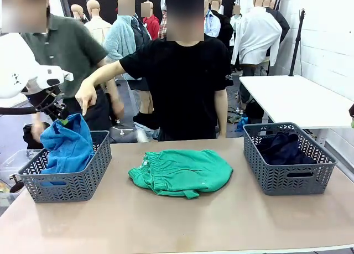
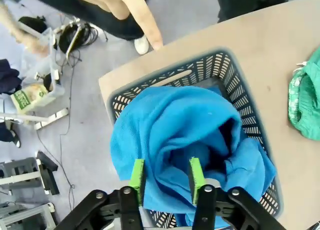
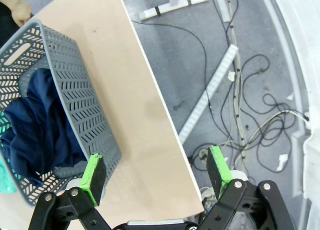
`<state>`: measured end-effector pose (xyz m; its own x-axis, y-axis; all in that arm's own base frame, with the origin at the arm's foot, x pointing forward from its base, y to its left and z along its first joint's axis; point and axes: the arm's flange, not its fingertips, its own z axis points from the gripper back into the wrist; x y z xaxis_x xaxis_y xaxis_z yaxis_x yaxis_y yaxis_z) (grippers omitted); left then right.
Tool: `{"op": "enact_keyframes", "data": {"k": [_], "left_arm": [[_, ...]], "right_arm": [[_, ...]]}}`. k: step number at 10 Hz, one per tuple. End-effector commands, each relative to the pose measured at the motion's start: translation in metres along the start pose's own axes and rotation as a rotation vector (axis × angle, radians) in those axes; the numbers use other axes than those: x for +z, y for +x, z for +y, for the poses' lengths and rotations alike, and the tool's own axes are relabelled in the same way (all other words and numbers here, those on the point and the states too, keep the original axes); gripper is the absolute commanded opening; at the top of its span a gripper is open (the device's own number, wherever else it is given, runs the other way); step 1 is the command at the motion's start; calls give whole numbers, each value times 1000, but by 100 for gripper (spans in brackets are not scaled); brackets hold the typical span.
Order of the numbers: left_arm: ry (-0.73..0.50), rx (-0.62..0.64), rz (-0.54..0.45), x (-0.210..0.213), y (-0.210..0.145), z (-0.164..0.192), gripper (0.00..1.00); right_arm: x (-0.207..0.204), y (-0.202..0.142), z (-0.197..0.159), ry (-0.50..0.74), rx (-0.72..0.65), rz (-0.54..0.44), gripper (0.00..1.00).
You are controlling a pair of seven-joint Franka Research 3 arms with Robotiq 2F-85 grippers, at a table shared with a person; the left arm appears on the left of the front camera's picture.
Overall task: Sort the tops and bottoms.
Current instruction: Sort the clothes according to human instructions.
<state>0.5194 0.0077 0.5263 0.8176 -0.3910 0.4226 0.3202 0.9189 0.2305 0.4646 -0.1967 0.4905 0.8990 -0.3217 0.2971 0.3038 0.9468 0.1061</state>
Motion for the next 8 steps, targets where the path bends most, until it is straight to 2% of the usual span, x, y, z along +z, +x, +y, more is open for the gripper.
{"op": "enact_keyframes", "data": {"k": [1,3,6,8], "left_arm": [[-20,-24,-5,19,-2,3,100],[-33,-30,-20,39,-5,0,100],[-45,-60,-97,84,-13,-6,100],[0,-58,-148,117,-24,-10,100]], "right_arm": [[2,0,2,-15,-9,10,100],[2,0,2,-15,-9,10,100],[2,0,2,-15,-9,10,100],[2,0,2,-15,-9,10,100]]}}
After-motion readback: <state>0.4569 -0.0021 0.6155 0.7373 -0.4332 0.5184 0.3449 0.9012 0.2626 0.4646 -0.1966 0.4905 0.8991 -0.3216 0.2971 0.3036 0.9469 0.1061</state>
